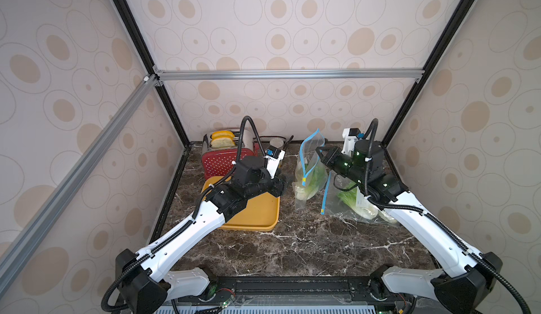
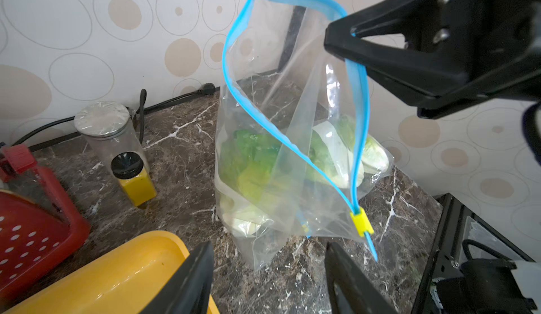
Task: Put the chinese cabbages into a zipper bag and zip it
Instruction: Adjust the zipper food storage bag at the center of the board.
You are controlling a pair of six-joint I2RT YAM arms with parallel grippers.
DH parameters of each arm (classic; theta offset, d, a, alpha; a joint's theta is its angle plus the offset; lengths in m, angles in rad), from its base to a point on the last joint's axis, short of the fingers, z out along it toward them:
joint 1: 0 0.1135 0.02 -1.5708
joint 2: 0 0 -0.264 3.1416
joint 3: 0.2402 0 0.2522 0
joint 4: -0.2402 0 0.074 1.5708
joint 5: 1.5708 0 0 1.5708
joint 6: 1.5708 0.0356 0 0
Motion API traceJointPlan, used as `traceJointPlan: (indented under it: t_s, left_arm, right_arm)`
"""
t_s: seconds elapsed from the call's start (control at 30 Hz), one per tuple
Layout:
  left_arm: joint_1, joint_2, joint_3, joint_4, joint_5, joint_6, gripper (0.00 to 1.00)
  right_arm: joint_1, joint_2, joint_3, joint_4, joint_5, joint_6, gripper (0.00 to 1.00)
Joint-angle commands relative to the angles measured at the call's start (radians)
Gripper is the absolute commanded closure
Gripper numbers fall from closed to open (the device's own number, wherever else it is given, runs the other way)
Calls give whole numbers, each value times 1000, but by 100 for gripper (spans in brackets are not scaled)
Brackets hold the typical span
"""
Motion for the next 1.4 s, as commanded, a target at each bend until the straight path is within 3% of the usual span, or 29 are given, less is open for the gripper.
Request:
traceJointPlan:
  t_s: [0.0,0.37,0.6,0.73,0.93,1.17,1.37]
  left_arm:
    - [-39,-5,-53,230,-18,0,38]
    - [-75,7,-140,385,95,-34,46]
    - [-93,31,-148,420,31,-22,48]
    - [-93,49,-151,438,-63,-24,54]
    - [-93,111,-149,547,74,-58,58]
    - [-93,172,-62,490,95,-45,71]
    - [-93,163,-50,475,20,-44,91]
  right_arm:
    - [10,-21,-17,87,57,48,100]
    - [30,-33,-52,116,175,78,100]
    - [42,-69,-79,154,238,109,100]
    - [43,-84,-97,179,249,146,100]
    - [46,-89,-87,196,265,139,100]
    - [51,-87,-116,228,283,136,100]
    - [52,-104,-122,214,297,115,100]
